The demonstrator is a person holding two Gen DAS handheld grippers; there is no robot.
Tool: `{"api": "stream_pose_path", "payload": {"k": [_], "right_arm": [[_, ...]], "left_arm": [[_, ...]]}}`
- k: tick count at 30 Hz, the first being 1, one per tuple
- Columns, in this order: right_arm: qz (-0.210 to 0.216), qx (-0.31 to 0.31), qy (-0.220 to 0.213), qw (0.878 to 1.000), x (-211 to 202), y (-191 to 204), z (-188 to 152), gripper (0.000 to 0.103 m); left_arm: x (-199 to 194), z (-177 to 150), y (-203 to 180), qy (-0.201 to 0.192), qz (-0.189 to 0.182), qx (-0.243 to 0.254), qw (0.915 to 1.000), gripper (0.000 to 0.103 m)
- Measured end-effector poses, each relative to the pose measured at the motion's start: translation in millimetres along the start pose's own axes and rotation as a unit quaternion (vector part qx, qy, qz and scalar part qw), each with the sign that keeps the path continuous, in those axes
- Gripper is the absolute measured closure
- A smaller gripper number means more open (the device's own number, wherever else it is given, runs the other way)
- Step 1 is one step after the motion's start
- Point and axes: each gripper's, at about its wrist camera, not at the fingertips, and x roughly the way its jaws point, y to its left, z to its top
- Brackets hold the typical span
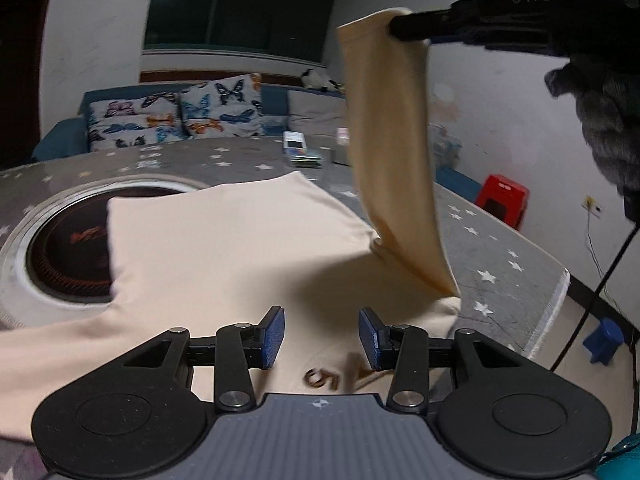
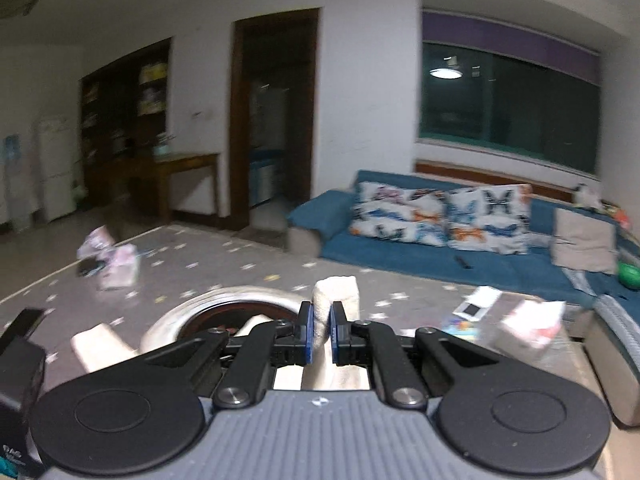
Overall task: Fold clothes
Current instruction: 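Lay the lifted sleeve across the sweatshirt body and open the right gripper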
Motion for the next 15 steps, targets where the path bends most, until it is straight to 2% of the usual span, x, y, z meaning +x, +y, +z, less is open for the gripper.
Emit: {"api": "stream_pose_path", "payload": {"k": [5,8,11,15], "right_arm": [[0.048,-0.009,0.040,0.998,28,25,-10,0.093],[0.063,-0.010,0.056,0.996,35,30,-17,0.086],[0.058,-0.005,0.064,0.996,29,23,-26,0.086],[0.031,0.002,0.101,0.994,27,1,-51,0.085]], "left_arm": [[-8,-5,11,0.000,0.016,-0.015,0.9997,0.058],[-12,-6,18,-0.001,0.027,-0.025,0.9993,0.058],[-16,-6,25,-0.002,0.037,-0.035,0.9987,0.058],[-20,-3,31,-0.008,0.050,-0.040,0.9979,0.058]]}}
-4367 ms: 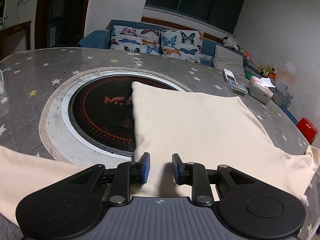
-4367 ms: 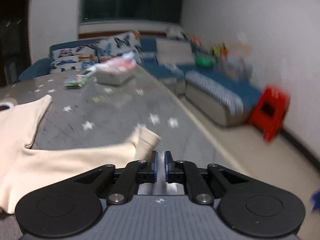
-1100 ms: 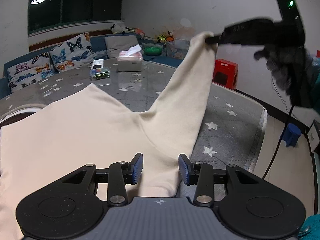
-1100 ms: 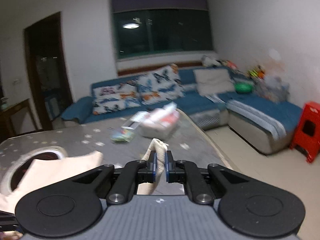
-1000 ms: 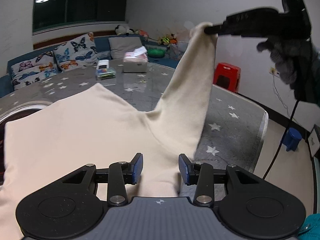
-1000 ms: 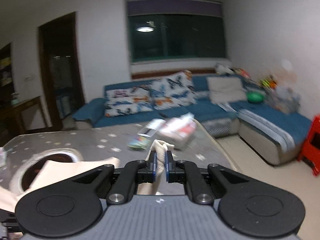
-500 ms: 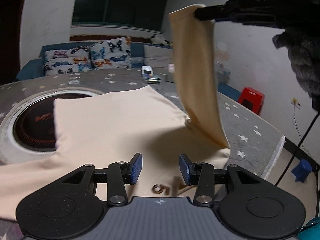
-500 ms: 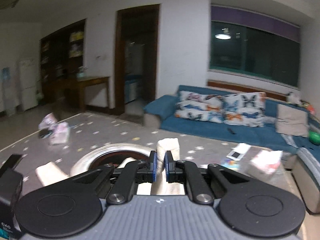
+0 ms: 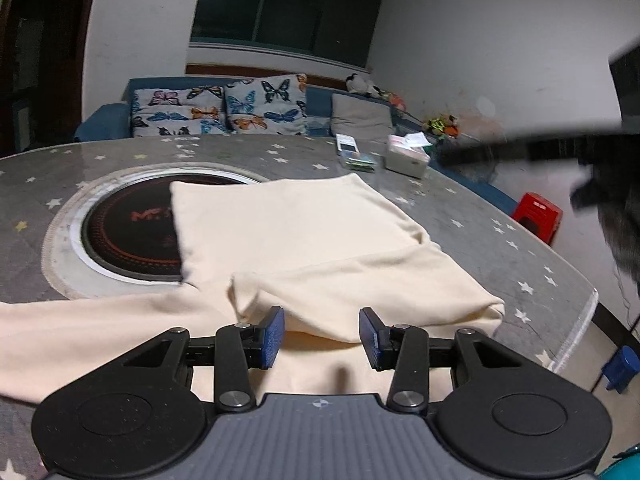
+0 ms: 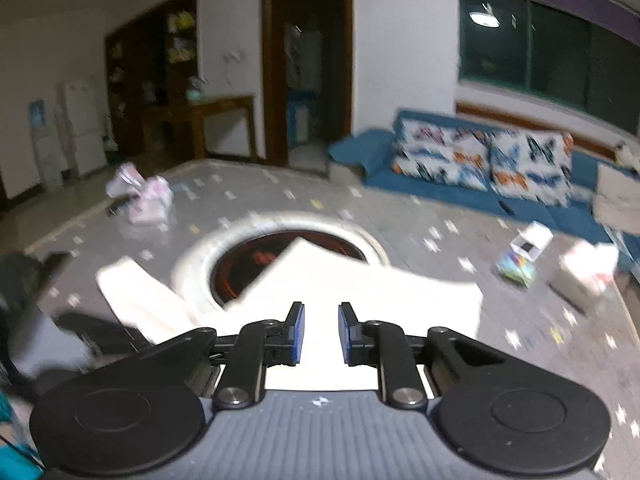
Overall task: Fold clothes
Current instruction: 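Lay the lifted sleeve across the sweatshirt body and open the right gripper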
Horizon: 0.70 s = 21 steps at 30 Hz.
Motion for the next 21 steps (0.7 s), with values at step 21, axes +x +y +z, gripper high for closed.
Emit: {"api": "stream_pose_path", "payload": {"k": [21], "right_arm": [[-0.035,-0.005,0.072,0.997,38,-44,-58,0.076]], "left_arm": [[18,14,15,0.002,0.042,-0.023,0.9989,0.058]]}}
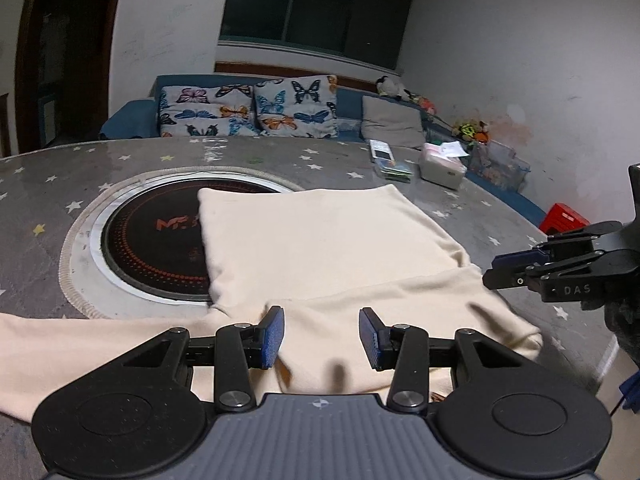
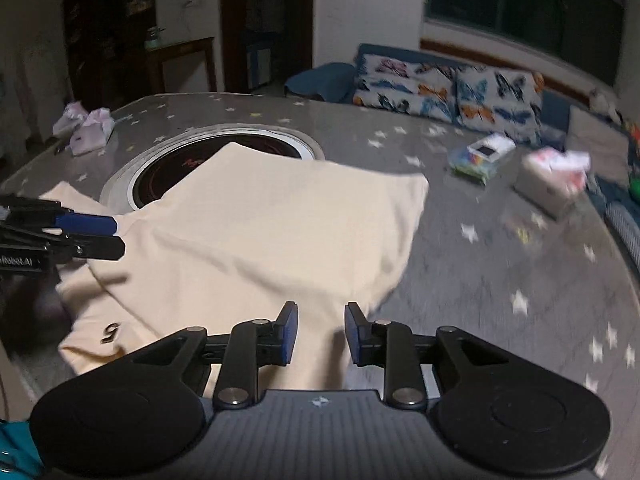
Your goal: Fold clothes
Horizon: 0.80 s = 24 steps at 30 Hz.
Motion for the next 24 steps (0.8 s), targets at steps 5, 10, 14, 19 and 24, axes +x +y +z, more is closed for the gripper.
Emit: {"api": "stream_pose_path", "payload": {"k": [5,10,14,19,24], "right_arm": [[0.011,-0.075,0.008,0.997,18,1,12,0.074],[0.052,-0.115,0.034,0.991,34,-6,17,0.075],[0.074,-0.118,0.050,0.989,40,-13,16,0.087],[0.068,-0.112,0.049,0.990,30,-23,16,0.100],[0.060,-0.082,0.046,0.994,27,-35,9,0.099]], "left_arm": [[-1,2,12,-0.003,0.018,-0.009,0.9998,0.058],[-1,3,26,-0.002,0.032,-0.026,0.9991,0.058],[4,1,34,0.008,0.041,-0.038,0.9984,0.058],[9,-4,41,0.022,0.053,-0.043,0.9974,0.058],[10,-6,45,0.022,0.056,-0.044,0.9972,0.058]]}}
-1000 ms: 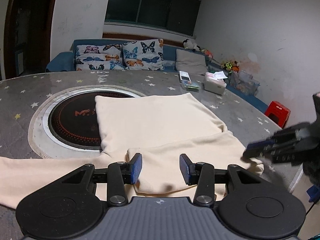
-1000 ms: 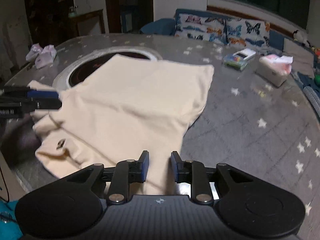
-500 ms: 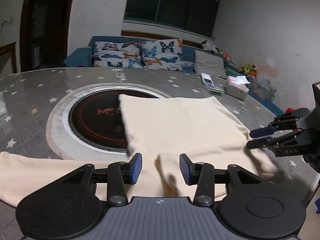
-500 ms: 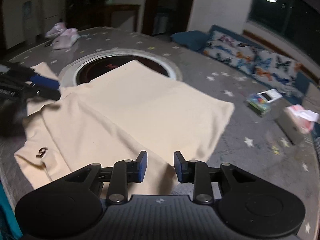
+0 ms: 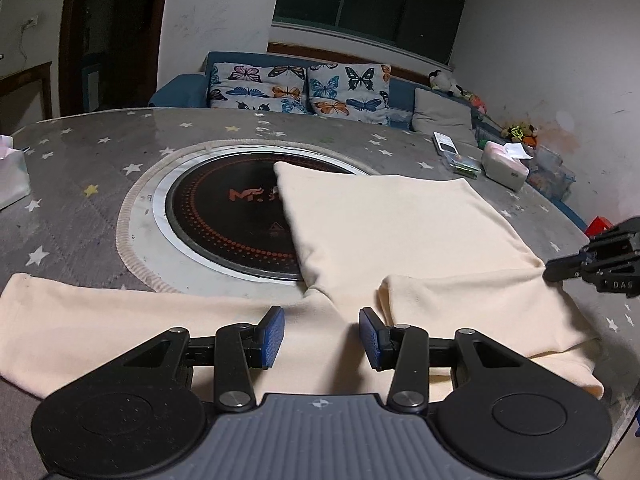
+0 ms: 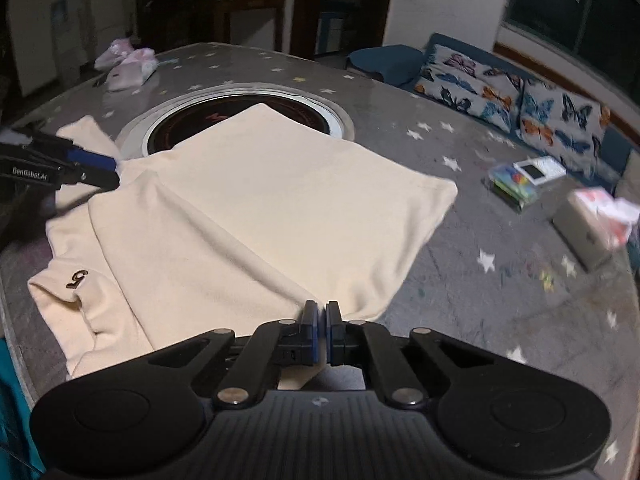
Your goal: Fold clothes
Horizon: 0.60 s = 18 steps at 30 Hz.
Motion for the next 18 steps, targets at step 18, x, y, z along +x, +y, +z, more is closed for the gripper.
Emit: {"api": "stream_pose_path", "payload": {"k": [18], "right_arm": [[0.017,0.034,-0.030,0.999,-8,41,-15,0.075]], "left_arm": [[14,0,-63,-0.005,-0.081,0.040,0.9959,0.061]]}}
